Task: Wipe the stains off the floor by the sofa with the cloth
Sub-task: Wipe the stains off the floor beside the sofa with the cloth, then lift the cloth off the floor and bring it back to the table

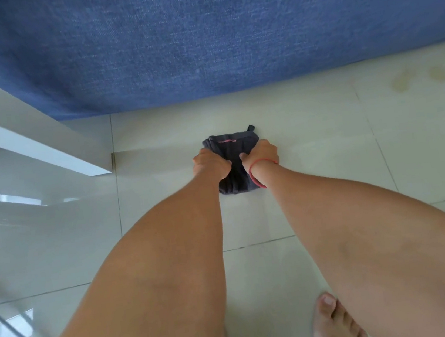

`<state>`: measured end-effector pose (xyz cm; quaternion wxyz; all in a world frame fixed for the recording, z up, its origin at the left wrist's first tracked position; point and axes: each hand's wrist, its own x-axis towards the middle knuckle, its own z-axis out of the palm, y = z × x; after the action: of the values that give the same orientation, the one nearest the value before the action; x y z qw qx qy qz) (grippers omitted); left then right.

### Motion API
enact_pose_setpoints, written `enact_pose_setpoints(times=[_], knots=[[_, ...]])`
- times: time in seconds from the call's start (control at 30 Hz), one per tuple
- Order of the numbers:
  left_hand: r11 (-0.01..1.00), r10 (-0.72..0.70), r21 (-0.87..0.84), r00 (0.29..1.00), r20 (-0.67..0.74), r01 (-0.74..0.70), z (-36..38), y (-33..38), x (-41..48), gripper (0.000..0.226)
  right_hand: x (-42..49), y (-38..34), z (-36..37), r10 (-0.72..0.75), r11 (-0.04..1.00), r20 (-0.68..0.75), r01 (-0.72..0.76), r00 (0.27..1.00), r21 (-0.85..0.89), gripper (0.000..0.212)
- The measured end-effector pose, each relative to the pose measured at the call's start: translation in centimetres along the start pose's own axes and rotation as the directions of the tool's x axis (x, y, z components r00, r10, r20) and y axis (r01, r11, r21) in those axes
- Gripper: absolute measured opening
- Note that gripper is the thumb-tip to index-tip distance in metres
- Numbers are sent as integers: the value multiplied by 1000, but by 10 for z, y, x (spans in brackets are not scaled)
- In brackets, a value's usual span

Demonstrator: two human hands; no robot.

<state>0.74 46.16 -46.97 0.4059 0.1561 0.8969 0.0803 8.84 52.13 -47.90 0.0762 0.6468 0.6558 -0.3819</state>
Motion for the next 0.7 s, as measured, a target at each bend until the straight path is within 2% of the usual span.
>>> enact_pose_setpoints(times=[0.23,0.37,0.57,0.7], knots=[[997,-74,21,989,125,72,11,-33,-39,65,-43,18,-3,78,994,153,-65,985,-84,47],[999,-31,-15,992,122,33,2,-43,-69,58,-69,25,-15,53,996,191,-39,980,-78,41],[970,136,-195,990,-47,-143,-68,-15,-122,49,-109,-17,-80,-134,988,45,129,990,86,39],[924,202,-292,963,-177,-247,-124,13,-172,43,-144,-56,-137,-277,942,-87,288,957,174,27]])
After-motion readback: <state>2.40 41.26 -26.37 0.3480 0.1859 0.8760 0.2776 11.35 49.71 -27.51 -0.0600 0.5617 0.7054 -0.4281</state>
